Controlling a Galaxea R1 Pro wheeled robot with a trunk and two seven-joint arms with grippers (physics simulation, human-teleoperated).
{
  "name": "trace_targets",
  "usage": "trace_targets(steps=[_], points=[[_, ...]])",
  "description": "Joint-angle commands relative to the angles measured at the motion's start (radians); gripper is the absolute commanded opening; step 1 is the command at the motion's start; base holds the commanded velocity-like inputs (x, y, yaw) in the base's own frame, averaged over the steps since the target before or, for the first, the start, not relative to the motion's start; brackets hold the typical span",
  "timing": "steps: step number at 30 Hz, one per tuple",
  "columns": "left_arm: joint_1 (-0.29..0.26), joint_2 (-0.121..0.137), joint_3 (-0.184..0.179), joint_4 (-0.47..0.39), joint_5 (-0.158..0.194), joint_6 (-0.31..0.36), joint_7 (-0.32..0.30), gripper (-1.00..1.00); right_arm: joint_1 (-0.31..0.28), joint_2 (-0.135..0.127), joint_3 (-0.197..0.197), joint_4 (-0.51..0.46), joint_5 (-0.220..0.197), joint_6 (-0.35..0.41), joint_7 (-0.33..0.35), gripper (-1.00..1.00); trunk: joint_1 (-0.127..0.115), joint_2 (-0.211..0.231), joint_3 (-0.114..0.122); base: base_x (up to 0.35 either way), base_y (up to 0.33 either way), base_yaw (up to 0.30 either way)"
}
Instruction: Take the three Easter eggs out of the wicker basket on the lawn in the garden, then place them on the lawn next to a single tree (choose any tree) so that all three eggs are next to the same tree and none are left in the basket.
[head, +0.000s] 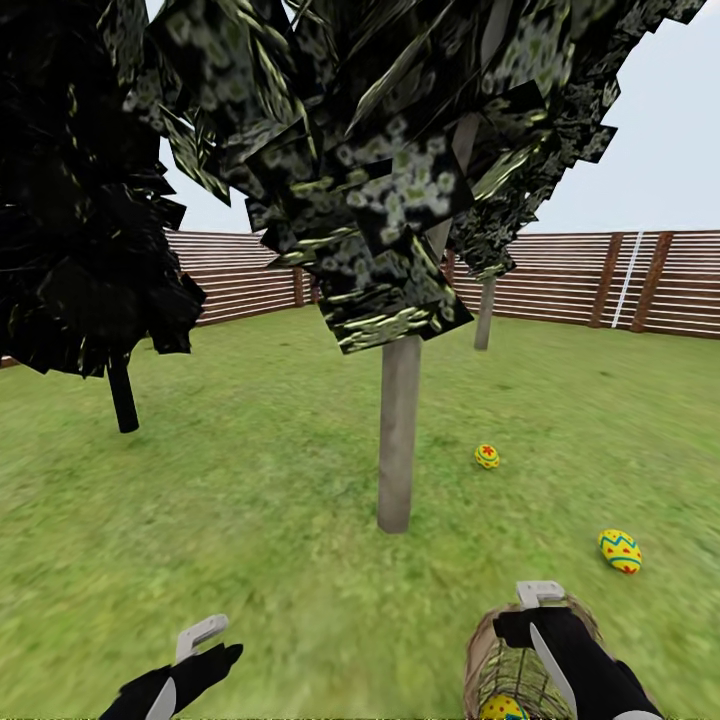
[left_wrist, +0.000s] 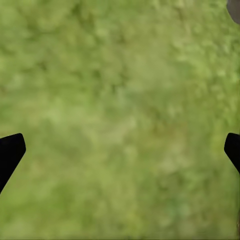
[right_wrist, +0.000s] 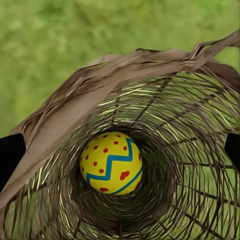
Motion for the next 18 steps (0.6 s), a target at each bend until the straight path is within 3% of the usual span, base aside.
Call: trace_targets(steps=[1, 9, 13, 18], points=[[-0.001, -0.001, 0.009, -0.002, -0.010, 0.005, -0.008, 1.00, 0.000, 0.000, 0.000, -0.002, 0.001, 0.006, -0.001, 1.00, 0.004, -0.008, -0.004, 0.003, 0.000, 0.000], [-0.001, -0.010, 0.009, -0.001, -0.012, 0.005, -0.008, 1.00, 0.000, -0.001, -0.001, -0.003, 0.001, 0.007, -0.001, 1.00, 0.034, -0.064, -0.029, 0.000, 0.000, 0.000], [-0.001, -0.014, 0.009, -0.001, -0.014, 0.005, -0.008, 1.00, 0.000, -0.028, -0.001, -0.003, -0.003, 0.009, -0.001, 1.00, 0.050, -0.092, -0.042, 0.000, 0.000, 0.000], [-0.001, -0.014, 0.009, -0.001, -0.014, 0.005, -0.008, 1.00, 0.000, -0.034, 0.000, -0.003, -0.004, 0.010, -0.001, 1.00, 0.069, -0.127, -0.058, 0.000, 0.000, 0.000]])
